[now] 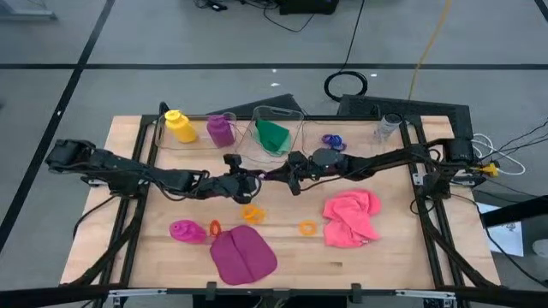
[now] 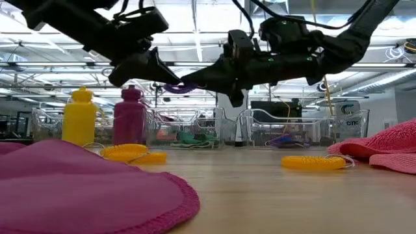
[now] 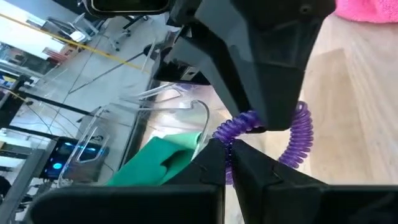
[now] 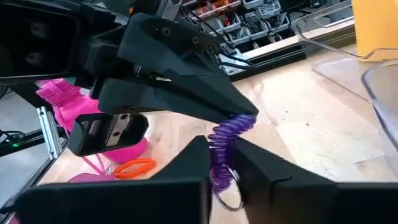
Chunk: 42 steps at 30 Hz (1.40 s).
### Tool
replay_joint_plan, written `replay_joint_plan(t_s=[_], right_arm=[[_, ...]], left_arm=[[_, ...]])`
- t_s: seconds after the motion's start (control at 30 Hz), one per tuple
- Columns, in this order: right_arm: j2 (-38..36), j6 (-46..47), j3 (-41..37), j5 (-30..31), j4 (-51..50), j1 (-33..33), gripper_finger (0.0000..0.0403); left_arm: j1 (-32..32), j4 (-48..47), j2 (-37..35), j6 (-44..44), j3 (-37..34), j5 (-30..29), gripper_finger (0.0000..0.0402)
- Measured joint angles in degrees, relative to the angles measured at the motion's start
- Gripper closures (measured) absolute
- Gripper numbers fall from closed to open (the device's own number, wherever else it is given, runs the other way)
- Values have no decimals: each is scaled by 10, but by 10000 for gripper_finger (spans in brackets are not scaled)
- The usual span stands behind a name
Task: Pick & Place Sports Items
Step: Put the purple spring keychain into the right transparent bin
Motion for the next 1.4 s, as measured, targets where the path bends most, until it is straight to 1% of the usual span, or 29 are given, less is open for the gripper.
replay_joint_plan(t_s=[0.07,0.2,0.3,0.4,0.7,0.8,0.9,1.0,1.07,1.27,1.33,1.4], right_arm=[[0,-4,0,0,0,0,399],[0,-14,0,0,0,0,392],[0,-15,0,0,0,0,394],[0,-17,0,0,0,0,400],[0,-51,0,0,-5,0,401],[0,-61,0,0,-7,-1,401],[-4,-63,0,-1,-15,-8,401],[-19,-70,0,-1,-44,-17,402],[-35,-86,0,-2,-80,-24,402],[-114,-142,0,2,-205,-33,402],[-143,-154,0,28,-243,-32,402],[-173,-165,-1,75,-288,-30,402]], left_arm=[[0,0,0,2,0,0,397],[0,0,0,3,0,1,388],[0,0,-1,4,0,-1,370],[0,-1,-5,7,0,-6,338],[-16,-1,-5,9,0,-28,215],[-29,-3,-11,26,0,-31,185],[-50,-5,-29,36,-1,-31,164],[-72,-18,-51,36,-1,-37,151],[-86,-28,-74,31,-1,-47,144],[-113,-77,-133,-9,-1,-66,138],[-115,-91,-150,-29,-1,-67,141],[-115,-109,-157,-45,-1,-66,146]])
